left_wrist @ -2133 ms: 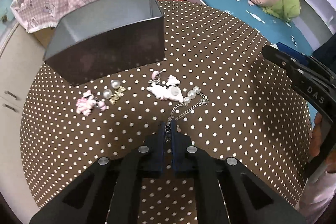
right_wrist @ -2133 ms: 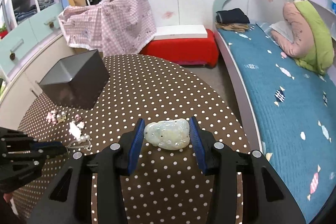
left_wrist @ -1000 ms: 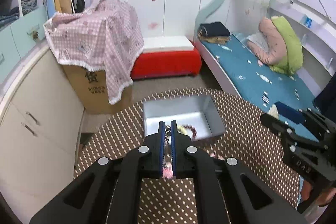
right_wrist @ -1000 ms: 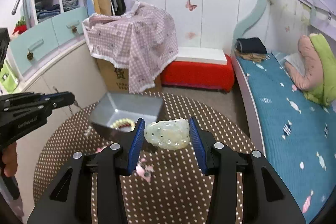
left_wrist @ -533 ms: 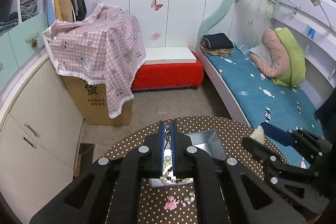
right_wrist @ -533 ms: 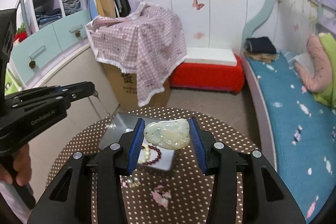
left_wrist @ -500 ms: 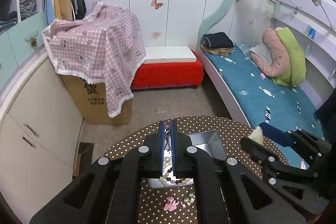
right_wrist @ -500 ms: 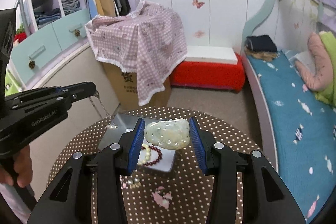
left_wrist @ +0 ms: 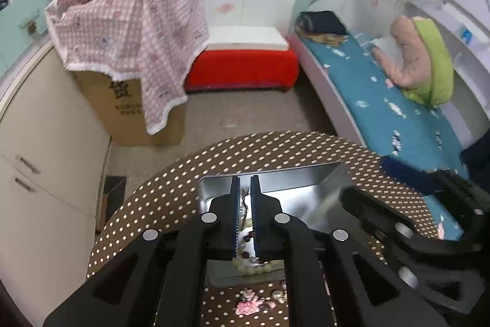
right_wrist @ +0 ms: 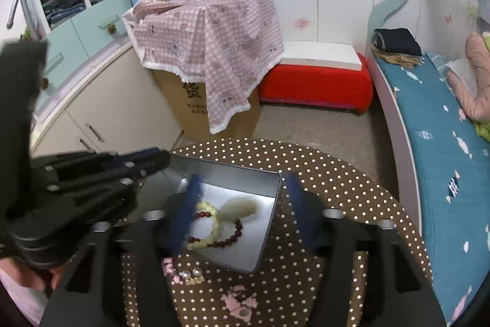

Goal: Organize jewelry
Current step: 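Carry the chain and jade pendant into the grey box and open both grippers, then withdraw both open grippers from the box toward the remaining charms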

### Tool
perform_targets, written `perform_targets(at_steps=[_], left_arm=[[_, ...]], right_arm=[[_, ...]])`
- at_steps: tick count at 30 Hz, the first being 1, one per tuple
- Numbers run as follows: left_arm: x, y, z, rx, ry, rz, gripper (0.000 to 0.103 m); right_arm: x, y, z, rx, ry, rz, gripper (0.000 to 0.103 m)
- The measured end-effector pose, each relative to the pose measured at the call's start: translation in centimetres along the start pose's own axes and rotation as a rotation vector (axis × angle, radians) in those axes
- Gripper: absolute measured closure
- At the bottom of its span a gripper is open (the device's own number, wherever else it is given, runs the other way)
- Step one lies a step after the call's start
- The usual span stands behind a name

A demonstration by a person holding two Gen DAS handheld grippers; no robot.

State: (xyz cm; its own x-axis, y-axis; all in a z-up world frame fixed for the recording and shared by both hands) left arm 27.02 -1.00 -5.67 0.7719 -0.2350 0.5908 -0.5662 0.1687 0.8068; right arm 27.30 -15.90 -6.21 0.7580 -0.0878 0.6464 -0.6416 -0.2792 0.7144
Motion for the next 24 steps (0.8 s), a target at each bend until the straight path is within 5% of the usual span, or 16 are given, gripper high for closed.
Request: perform_targets(at_steps=[2, 4, 24], left_arm=[[-0.2, -0.4, -0.3, 0.014, 0.015, -0.023, 0.084], [-0.5, -0.6, -0.6, 0.02, 0.022, -0.033, 0.058], [-3.9, 2.1, -0.2, 0.047, 0.029, -0.049, 0.053]], right_arm=[[0.0, 0.4, 0.1, -0.027, 0.002, 0.024, 0.027], [0.1, 0.6, 0.3, -0.042, 0.004, 0.028, 0.025], [-3.1, 3.7, 2.4, -0.162, -0.013, 0.021, 0.025]])
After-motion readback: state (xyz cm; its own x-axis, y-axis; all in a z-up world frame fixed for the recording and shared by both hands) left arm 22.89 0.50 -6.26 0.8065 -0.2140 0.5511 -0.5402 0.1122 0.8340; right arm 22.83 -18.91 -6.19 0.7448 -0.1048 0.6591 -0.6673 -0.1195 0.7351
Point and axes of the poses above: each gripper's, at about its wrist camera, not at the fingertips, and y roughly against the way its jaws point, z to its right, x to its top, the point moved 1 cm from there along -y, roughly the way its jaws point, and after that the axes turned 8 degrees about -y, right-handed, at the moved point
